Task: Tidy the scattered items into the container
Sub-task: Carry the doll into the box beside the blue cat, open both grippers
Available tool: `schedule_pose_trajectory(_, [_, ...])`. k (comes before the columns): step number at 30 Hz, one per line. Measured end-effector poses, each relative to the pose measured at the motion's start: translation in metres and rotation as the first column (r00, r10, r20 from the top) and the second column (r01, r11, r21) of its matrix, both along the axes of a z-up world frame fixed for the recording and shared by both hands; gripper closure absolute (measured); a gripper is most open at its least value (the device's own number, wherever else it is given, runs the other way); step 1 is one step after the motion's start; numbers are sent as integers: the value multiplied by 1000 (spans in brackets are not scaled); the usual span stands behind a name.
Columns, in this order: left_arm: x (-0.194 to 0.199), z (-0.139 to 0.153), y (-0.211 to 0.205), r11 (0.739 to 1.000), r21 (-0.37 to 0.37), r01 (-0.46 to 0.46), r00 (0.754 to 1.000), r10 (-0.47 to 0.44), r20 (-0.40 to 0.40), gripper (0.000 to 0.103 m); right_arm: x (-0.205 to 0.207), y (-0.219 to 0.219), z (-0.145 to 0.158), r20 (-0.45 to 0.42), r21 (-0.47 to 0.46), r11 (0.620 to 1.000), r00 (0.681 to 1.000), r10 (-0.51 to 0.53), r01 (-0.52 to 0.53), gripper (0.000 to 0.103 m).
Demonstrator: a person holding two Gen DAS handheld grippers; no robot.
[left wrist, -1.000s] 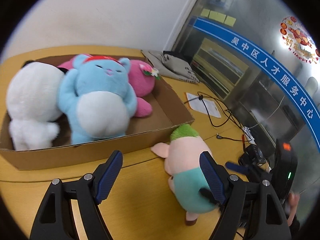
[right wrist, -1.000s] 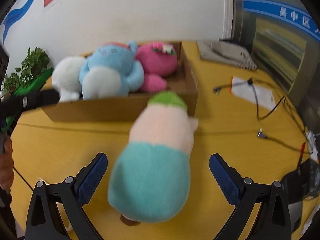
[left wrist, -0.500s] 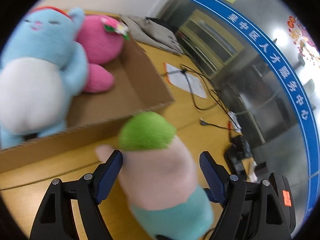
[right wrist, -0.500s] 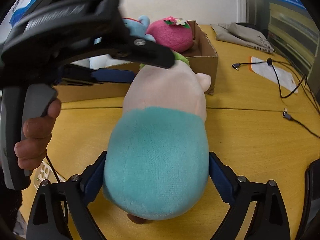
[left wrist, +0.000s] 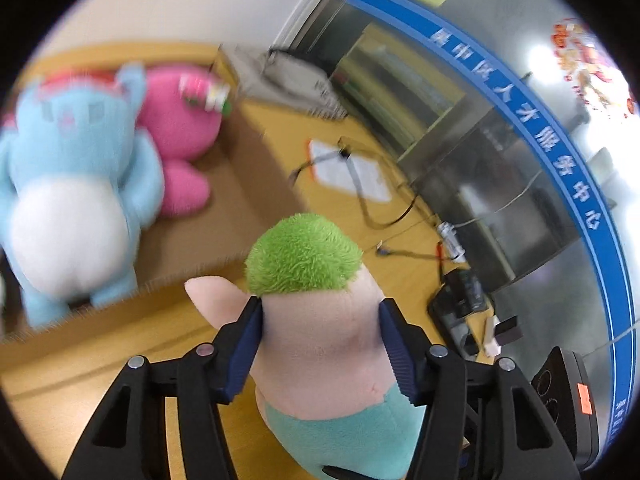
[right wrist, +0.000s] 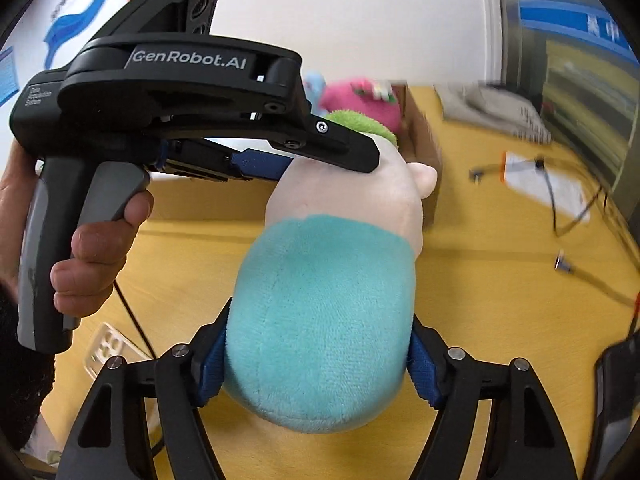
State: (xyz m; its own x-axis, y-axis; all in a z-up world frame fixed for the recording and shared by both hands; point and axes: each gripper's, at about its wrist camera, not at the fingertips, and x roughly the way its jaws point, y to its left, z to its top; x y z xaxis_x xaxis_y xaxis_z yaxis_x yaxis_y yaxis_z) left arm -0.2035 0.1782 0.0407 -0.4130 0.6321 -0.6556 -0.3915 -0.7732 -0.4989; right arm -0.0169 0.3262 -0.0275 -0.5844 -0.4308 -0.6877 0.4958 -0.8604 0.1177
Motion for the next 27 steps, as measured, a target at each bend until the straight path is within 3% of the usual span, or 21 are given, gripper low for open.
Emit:
schedule_pose_trajectory(5, [-13,79,-3,998,-58,8,988,-17,-157,47,-11,-10,60,-139,-37,999,990,29,-35,24])
schedule_pose_trajectory(10, [-57,158,-11,996,-87,-8,958,-18,-287,48,-55,-21,129,-294,-60,996,954,49,-69,24])
schedule_pose_trajectory(13, [-93,179,-15,994,-112,-8,946,-29,-322,48,-94,-29,154,-338,-76,994,940,53,-83,24])
schedule_pose_trajectory(17, [-155,154,-23,992,-120,-24,966,-8,-259,48,-148,-41,142,-344,-83,993,937,50,-84,24])
schedule_pose_trajectory(21, [-209,74,-23,991,-136,-13,996,0,-93,48,-193,-45,83,-229,-96,993,972,44,-68,24])
schedule_pose_trajectory(24, [-223,19,-20,992,-128,14,1000,-12,22,48,-201,-46,33,-141,-54,997,989,47,-55,24])
schedule_pose_trajectory(27, [-216,-4,-11,992,-106,67,997,-63,42,48,-197,-35,4,-89,-36,998,995,41,-44,24])
